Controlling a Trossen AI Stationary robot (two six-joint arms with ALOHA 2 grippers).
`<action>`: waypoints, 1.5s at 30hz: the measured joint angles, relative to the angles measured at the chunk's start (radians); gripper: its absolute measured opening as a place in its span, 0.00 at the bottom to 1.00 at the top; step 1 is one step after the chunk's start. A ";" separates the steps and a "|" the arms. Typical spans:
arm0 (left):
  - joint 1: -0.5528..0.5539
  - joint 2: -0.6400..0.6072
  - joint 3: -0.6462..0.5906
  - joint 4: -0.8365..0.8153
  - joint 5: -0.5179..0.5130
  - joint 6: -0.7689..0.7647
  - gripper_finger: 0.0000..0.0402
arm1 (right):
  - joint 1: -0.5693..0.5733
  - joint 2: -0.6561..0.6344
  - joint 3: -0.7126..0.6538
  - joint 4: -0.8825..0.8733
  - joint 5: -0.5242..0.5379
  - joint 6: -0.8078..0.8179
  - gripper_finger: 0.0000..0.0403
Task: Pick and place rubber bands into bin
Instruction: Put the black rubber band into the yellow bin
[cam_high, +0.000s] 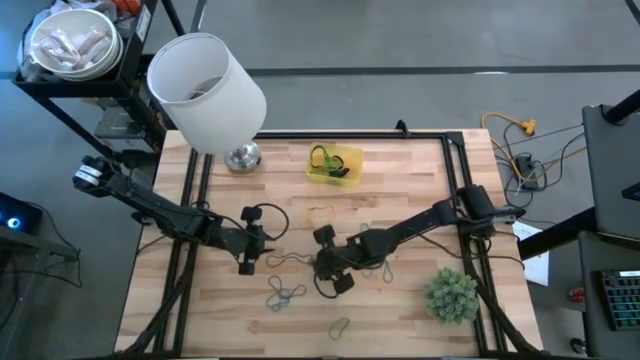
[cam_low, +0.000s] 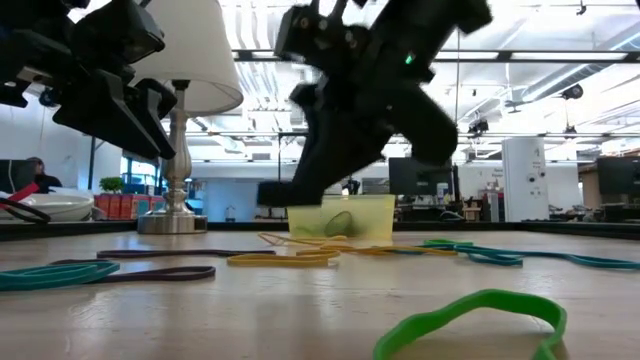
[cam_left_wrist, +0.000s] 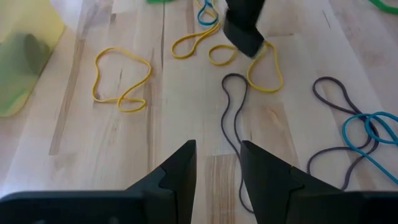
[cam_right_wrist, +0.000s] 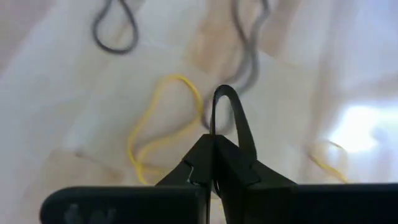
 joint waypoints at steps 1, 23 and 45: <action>0.000 0.000 0.000 0.002 0.000 0.000 0.27 | 0.003 -0.014 0.000 -0.019 0.035 0.001 0.02; 0.000 0.000 -0.002 0.026 -0.003 0.001 0.27 | -0.295 -0.217 0.000 -0.107 0.382 -0.040 0.02; 0.000 0.000 -0.003 0.049 -0.007 0.005 0.27 | -0.607 -0.178 -0.014 -0.098 0.074 0.191 0.02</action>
